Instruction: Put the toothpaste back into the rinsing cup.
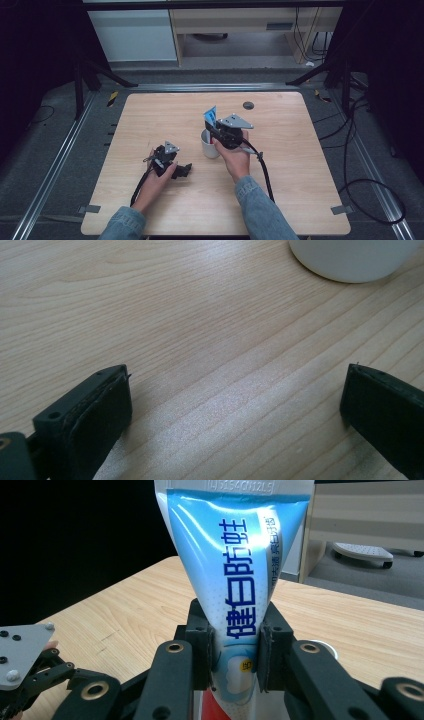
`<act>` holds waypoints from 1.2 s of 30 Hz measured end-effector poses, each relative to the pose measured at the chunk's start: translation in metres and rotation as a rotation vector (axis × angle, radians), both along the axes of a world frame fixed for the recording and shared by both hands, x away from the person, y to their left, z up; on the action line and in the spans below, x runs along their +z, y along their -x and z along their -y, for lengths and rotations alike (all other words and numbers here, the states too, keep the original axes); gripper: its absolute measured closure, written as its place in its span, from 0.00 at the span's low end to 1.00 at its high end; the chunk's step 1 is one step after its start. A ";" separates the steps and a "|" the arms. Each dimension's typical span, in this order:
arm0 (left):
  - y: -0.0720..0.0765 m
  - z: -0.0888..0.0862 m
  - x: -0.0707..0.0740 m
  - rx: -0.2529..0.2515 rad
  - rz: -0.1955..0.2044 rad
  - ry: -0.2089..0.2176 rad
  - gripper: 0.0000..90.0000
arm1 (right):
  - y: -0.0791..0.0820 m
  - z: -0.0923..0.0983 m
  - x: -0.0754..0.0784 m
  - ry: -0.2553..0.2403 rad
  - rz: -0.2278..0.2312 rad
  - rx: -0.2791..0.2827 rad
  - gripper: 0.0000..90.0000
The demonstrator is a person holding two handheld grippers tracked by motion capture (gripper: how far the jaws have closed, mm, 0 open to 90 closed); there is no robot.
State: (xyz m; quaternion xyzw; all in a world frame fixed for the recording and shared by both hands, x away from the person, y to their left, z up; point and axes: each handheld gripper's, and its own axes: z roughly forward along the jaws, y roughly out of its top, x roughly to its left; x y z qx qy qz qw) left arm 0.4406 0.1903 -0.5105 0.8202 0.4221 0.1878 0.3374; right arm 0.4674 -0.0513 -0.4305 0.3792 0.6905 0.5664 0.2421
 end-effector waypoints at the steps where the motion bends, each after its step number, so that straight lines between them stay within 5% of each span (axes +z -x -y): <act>1: 0.000 0.000 0.000 0.000 0.000 0.000 0.00 | 0.000 0.000 0.000 0.000 0.000 0.000 0.80; 36: 0.000 0.000 0.000 0.000 0.000 0.000 0.00 | -0.011 0.012 0.003 -0.027 -0.081 -0.044 0.78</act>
